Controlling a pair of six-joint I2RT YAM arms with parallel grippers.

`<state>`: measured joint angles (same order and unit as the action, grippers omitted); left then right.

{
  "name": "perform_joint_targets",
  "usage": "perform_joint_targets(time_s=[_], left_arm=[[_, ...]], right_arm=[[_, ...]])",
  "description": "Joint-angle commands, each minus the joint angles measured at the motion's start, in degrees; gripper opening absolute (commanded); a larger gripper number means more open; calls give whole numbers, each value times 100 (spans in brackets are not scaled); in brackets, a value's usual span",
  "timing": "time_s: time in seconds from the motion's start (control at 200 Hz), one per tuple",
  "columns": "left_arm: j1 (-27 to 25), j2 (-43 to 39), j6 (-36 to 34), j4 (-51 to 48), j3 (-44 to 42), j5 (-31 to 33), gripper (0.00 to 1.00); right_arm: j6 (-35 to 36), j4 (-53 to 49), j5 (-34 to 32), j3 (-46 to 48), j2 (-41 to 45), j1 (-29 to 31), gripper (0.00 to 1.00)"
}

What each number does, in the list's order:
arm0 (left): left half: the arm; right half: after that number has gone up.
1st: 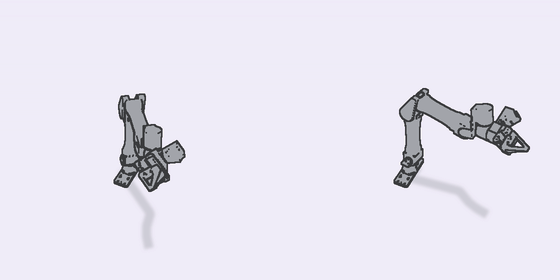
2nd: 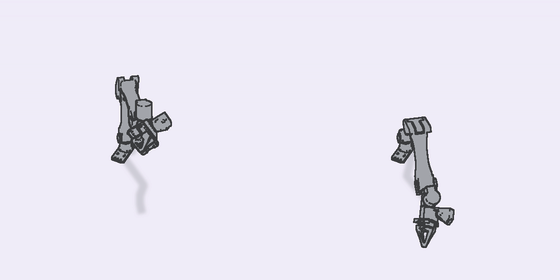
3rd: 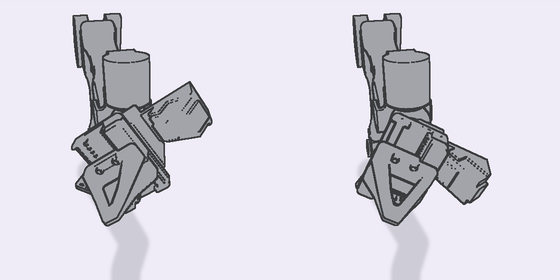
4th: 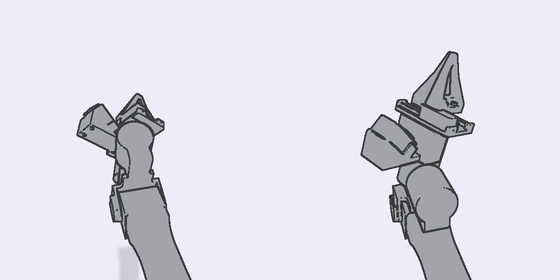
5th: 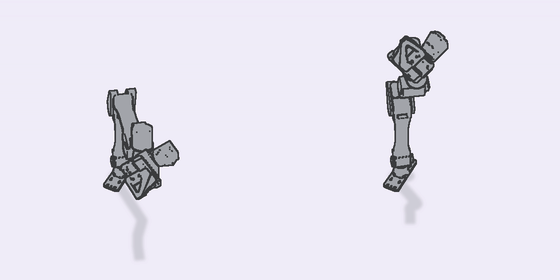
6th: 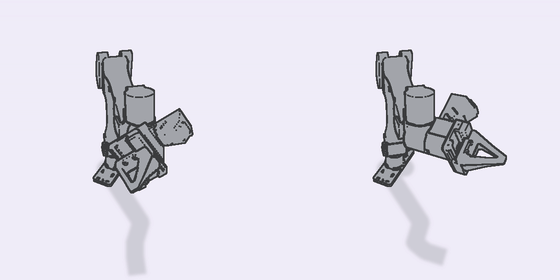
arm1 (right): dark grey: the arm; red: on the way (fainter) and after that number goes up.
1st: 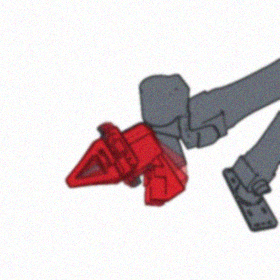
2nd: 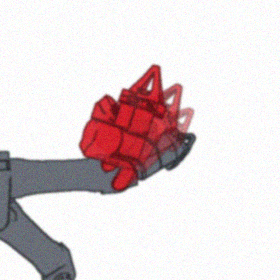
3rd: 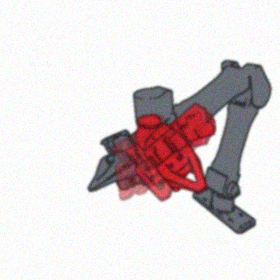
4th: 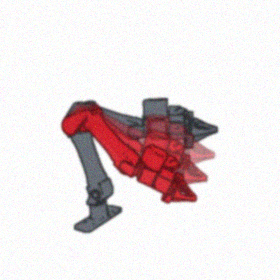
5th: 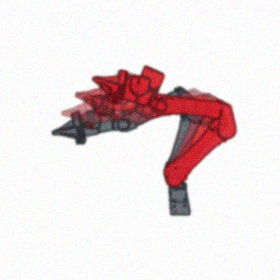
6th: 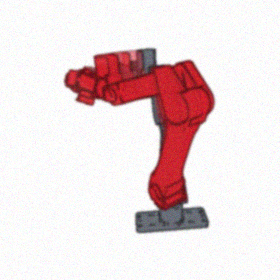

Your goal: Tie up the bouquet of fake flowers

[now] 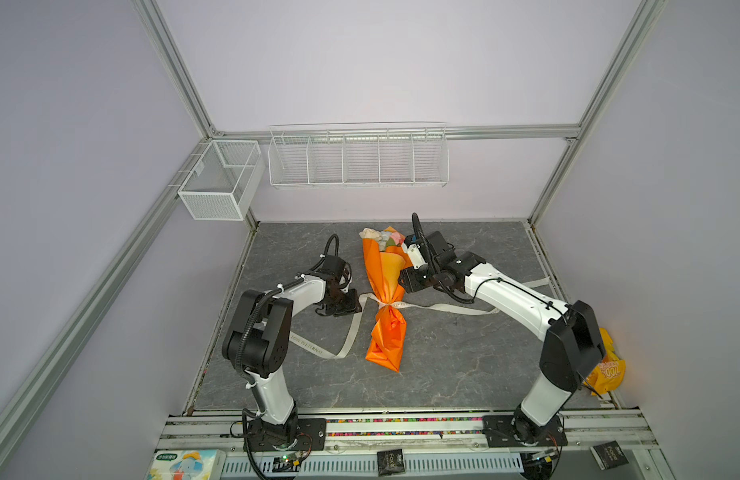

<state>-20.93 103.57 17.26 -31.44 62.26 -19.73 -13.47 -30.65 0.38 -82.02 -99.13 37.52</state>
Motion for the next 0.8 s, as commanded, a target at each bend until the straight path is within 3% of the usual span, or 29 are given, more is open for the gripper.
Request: perform_joint_targets(time_s=[0.0,0.275,0.48,0.64,0.795], left_arm=[[-86,159,-279,-451,54,-75,32],[-215,-195,-176,-545,-411,36,21],[-327,-232,-144,-525,-459,91,0],[-328,-643,-133,-402,-386,260,0],[-333,-1329,-149,-21,-286,884,0]], right_arm=[[-93,-99,-160,150,175,-67,60],[-89,-116,-124,173,175,-79,60],[-138,-53,13,151,175,-95,60],[-51,110,448,83,107,-95,60],[64,378,674,-19,-3,-98,59]])
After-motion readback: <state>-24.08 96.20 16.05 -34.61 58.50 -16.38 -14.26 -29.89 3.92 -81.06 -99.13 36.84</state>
